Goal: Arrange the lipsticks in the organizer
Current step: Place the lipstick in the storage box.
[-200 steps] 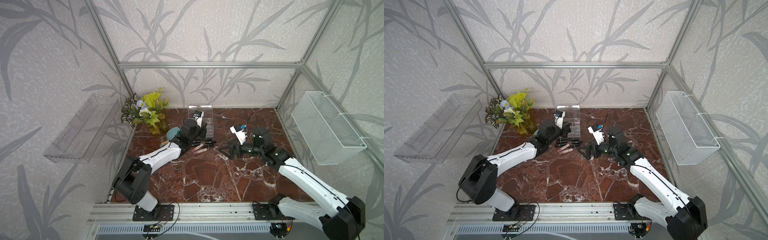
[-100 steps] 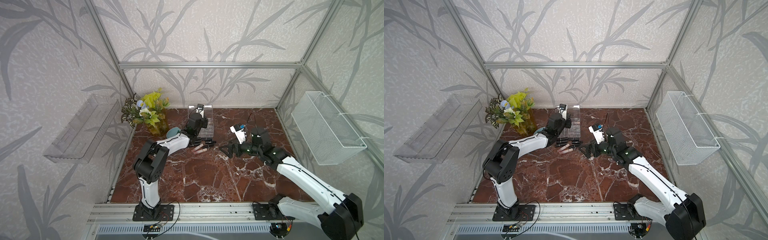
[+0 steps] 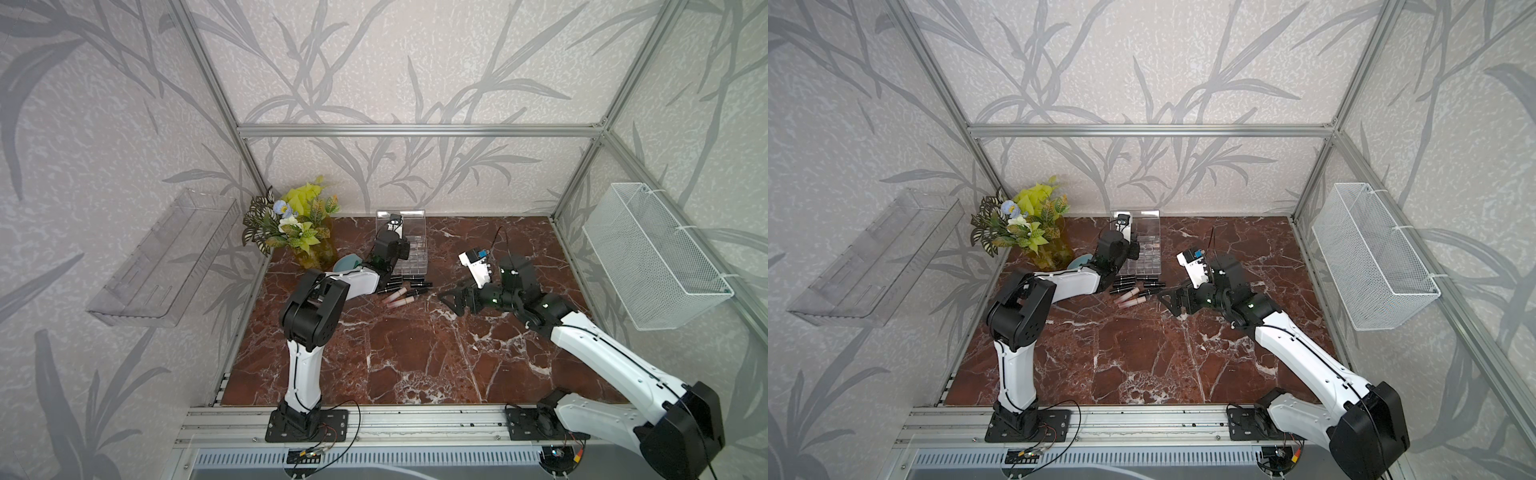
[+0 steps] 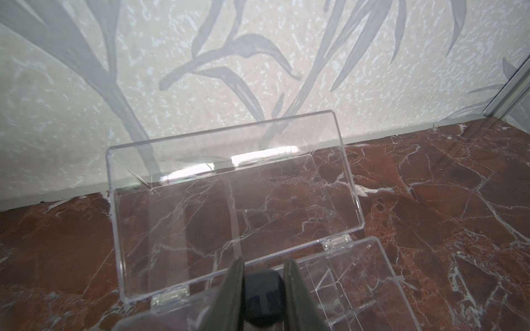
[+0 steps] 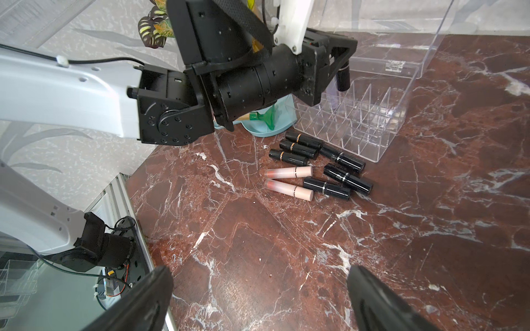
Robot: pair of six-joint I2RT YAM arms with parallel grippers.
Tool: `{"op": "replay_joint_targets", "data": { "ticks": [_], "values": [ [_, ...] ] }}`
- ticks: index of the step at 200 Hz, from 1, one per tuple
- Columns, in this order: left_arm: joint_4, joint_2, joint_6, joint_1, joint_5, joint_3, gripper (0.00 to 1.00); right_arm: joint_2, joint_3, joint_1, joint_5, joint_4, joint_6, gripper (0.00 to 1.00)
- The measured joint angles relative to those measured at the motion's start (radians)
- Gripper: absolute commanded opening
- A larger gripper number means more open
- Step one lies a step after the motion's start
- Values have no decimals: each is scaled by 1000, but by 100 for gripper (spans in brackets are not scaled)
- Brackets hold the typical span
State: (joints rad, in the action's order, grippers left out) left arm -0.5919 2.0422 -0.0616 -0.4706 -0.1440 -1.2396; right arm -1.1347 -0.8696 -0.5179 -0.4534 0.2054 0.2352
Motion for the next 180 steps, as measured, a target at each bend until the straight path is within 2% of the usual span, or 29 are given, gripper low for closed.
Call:
{"op": "replay_joint_targets", "data": {
  "ticks": [149,180],
  "values": [
    [-46,47,2,16,-23,-9,2,0,3,0,-11,0,0,98],
    [-43,61,2,16,-31,-17,5,0,3,0,-12,0,0,98]
  ]
}}
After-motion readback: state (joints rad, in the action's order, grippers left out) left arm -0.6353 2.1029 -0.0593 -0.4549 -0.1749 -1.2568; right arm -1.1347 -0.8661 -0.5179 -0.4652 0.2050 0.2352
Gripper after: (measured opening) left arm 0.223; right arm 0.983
